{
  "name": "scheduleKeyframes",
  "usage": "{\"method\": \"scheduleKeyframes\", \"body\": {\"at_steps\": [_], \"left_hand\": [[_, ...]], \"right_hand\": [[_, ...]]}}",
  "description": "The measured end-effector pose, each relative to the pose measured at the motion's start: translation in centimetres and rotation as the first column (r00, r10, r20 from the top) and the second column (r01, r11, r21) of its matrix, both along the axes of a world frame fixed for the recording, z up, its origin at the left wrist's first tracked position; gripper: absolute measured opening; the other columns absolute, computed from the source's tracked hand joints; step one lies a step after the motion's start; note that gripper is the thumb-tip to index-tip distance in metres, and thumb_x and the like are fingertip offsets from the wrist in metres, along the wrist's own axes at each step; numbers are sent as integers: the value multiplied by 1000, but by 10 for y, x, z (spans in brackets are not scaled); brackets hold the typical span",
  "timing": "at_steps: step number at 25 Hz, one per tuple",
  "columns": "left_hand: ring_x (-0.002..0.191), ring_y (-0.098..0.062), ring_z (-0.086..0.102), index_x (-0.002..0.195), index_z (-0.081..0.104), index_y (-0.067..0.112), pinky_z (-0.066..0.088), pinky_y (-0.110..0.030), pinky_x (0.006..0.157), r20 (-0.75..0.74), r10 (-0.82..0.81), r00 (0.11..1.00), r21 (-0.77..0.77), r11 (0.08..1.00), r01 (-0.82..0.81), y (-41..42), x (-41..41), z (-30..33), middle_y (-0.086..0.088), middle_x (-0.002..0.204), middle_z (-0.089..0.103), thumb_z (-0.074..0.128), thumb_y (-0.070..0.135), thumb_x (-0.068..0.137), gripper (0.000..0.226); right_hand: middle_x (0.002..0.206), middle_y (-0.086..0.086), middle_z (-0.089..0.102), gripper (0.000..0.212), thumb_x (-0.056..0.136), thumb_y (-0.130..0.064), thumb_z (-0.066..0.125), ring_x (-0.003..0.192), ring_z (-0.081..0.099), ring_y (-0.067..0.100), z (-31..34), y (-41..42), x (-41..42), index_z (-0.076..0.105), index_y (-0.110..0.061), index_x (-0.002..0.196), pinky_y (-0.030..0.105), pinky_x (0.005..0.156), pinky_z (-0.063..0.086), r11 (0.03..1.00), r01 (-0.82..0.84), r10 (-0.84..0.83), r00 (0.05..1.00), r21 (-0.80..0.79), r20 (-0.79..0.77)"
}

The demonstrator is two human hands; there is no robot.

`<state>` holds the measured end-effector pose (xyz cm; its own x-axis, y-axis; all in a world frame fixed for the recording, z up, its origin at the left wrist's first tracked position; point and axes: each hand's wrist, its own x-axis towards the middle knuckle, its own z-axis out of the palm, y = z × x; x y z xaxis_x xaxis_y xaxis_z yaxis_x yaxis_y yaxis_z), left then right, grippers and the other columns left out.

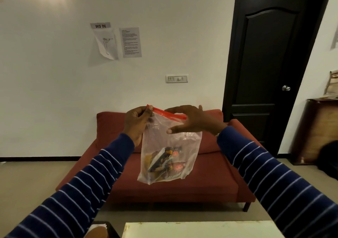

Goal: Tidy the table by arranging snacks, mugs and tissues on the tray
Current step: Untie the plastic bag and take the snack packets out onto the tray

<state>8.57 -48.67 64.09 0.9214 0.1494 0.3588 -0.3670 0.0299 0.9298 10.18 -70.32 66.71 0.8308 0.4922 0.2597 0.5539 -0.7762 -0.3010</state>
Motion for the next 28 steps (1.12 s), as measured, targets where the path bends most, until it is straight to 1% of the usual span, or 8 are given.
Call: {"method": "scheduleKeyframes", "body": {"at_steps": [2,4,6,10,13,18,23,28], "left_hand": [[71,-18,59,87,70,8,57,-37,73,-14,7,1000,0,1000,-7,-1,-1,-1,-4,75,64,66,30,91,22],[74,-21,59,89,71,7,56,-40,75,-22,11,1000,14,1000,-11,-4,-3,-2,-6,77,65,67,31,91,24],[71,-22,57,88,71,6,54,-38,69,-6,-7,1000,38,999,7,-8,-5,-1,-6,76,64,67,30,91,24],[66,-15,59,86,71,9,56,-33,67,31,-34,999,62,998,32,-10,-7,2,-2,72,65,66,28,92,21],[72,-14,59,90,67,8,56,-37,74,18,-37,999,104,994,34,-9,-8,0,-2,77,64,65,31,93,23],[67,-10,46,93,52,10,47,-29,61,115,287,951,356,882,-310,-18,-15,-15,2,81,50,80,53,71,56],[71,-16,63,99,58,8,56,-32,66,-245,-66,967,255,958,130,-28,-25,-18,-16,94,67,70,68,71,67],[87,-27,66,111,67,2,57,-39,77,-247,-216,945,82,967,243,-32,-26,-19,-23,109,69,71,48,84,53]], "right_hand": [[146,-14,51,82,72,-89,41,146,30,21,2,2,-2,44,-45,141,73,110,-2,997,65,-62,994,-32,94],[134,-10,62,73,82,-82,35,132,49,18,5,5,-4,51,-38,138,61,112,24,998,19,-24,997,60,73],[105,0,73,44,97,-54,47,93,64,13,5,11,-8,68,-22,119,33,84,48,976,-109,107,994,186,25],[60,0,55,38,101,-29,56,53,45,11,2,16,-11,68,-2,77,19,53,36,943,-121,128,992,308,-2],[61,9,51,43,99,-31,59,53,40,18,0,13,-13,67,5,78,21,49,34,888,-78,178,967,453,-183],[79,11,76,28,89,-39,70,63,65,15,-3,15,-8,80,-14,84,25,61,58,851,69,125,936,521,-329],[82,9,78,14,85,-28,76,66,72,17,-10,14,-9,81,-15,84,25,60,58,772,179,163,872,610,-462],[98,18,76,30,86,-32,72,79,72,25,-16,9,-10,77,-5,99,36,75,62,676,283,268,766,681,-585]]}}
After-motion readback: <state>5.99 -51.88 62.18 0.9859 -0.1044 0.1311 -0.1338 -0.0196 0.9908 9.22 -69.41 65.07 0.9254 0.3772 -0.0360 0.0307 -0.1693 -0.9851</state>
